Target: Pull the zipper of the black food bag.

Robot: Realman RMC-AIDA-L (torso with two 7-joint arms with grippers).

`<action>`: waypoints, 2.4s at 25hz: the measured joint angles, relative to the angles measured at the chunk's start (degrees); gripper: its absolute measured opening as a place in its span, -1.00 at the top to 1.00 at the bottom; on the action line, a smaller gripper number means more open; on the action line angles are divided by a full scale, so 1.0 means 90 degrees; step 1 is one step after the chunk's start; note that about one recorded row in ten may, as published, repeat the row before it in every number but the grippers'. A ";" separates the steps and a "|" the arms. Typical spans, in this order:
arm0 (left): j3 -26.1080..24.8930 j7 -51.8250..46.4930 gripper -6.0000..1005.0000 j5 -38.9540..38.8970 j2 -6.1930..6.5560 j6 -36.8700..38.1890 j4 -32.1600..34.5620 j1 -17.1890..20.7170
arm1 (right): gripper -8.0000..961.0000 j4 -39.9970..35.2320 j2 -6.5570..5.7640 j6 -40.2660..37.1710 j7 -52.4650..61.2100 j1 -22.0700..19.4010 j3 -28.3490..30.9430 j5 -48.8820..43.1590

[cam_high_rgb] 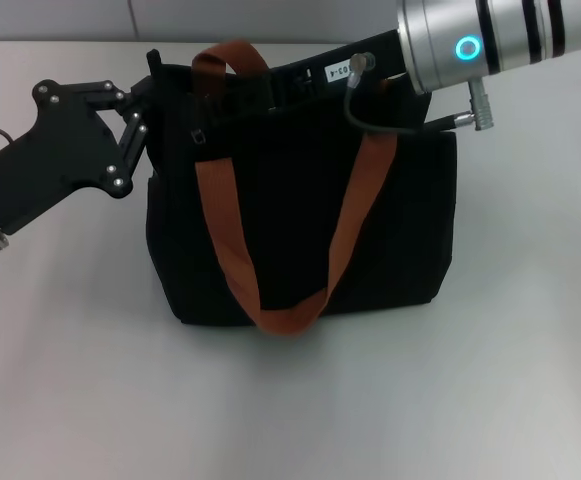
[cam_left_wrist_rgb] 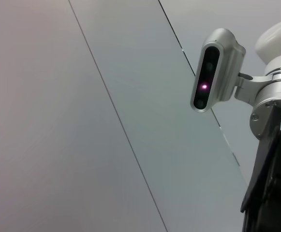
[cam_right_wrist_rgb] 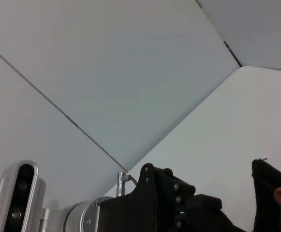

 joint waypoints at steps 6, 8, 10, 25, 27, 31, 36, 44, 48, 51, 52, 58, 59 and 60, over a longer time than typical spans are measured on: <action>0.0000 -0.0067 0.90 0.0001 0.0000 0.0016 -0.0038 -0.0054 | 0.25 0.0000 0.0025 0.0036 0.0073 0.0033 -0.0029 -0.0014; 0.0000 -0.0074 0.90 0.0001 0.0005 0.0016 -0.0061 -0.0075 | 0.25 0.0000 0.0032 0.0056 0.0074 0.0041 -0.0040 -0.0045; 0.0000 -0.0075 0.90 0.0003 0.0007 0.0017 -0.0069 -0.0102 | 0.25 0.0000 0.0046 0.0078 0.0078 0.0064 -0.0058 -0.0106; -0.0001 -0.0159 0.89 0.0003 -0.0001 0.0013 -0.0074 -0.0159 | 0.29 0.0001 0.0068 0.0167 0.0096 0.0108 -0.0135 -0.0139; -0.0001 -0.0160 0.89 0.0003 -0.0001 0.0016 -0.0074 -0.0160 | 0.30 0.0001 0.0072 0.0172 0.0095 0.0120 -0.0136 -0.0140; -0.0001 -0.0162 0.89 0.0002 -0.0001 0.0018 -0.0074 -0.0160 | 0.33 0.0001 0.0073 0.0197 0.0107 0.0133 -0.0136 -0.0140; 0.0000 -0.0162 0.88 0.0001 -0.0001 0.0032 -0.0074 -0.0161 | 0.45 0.0000 0.0077 0.0238 0.0190 0.0128 -0.0135 -0.0144; -0.0007 -0.0162 0.88 0.0002 -0.0001 0.0056 -0.0074 -0.0167 | 0.45 -0.0004 0.0082 0.0248 0.0307 0.0149 -0.0247 -0.0146; -0.0010 -0.0162 0.88 0.0000 -0.0001 0.0065 -0.0074 -0.0170 | 0.61 -0.0076 0.0083 0.0219 0.0307 0.0102 -0.0262 -0.0139; -0.0013 -0.0162 0.88 -0.0001 -0.0001 0.0073 -0.0074 -0.0171 | 0.73 -0.0096 0.0083 0.0212 0.0307 0.0094 -0.0262 -0.0139; -0.0015 -0.0162 0.88 -0.0001 -0.0001 0.0076 -0.0074 -0.0170 | 0.74 -0.0105 0.0083 0.0210 0.0307 0.0094 -0.0262 -0.0142; -0.0034 -0.0162 0.87 -0.0001 -0.0001 0.0087 -0.0074 -0.0170 | 0.79 -0.0127 0.0082 0.0194 0.0309 0.0087 -0.0262 -0.0147; -0.0038 -0.0162 0.87 -0.0001 -0.0001 0.0087 -0.0074 -0.0170 | 0.80 -0.0130 0.0082 0.0193 0.0310 0.0086 -0.0261 -0.0148; -0.0046 -0.0162 0.87 0.0000 -0.0001 0.0087 -0.0074 -0.0170 | 0.81 -0.0136 0.0078 0.0189 0.0309 0.0086 -0.0261 -0.0149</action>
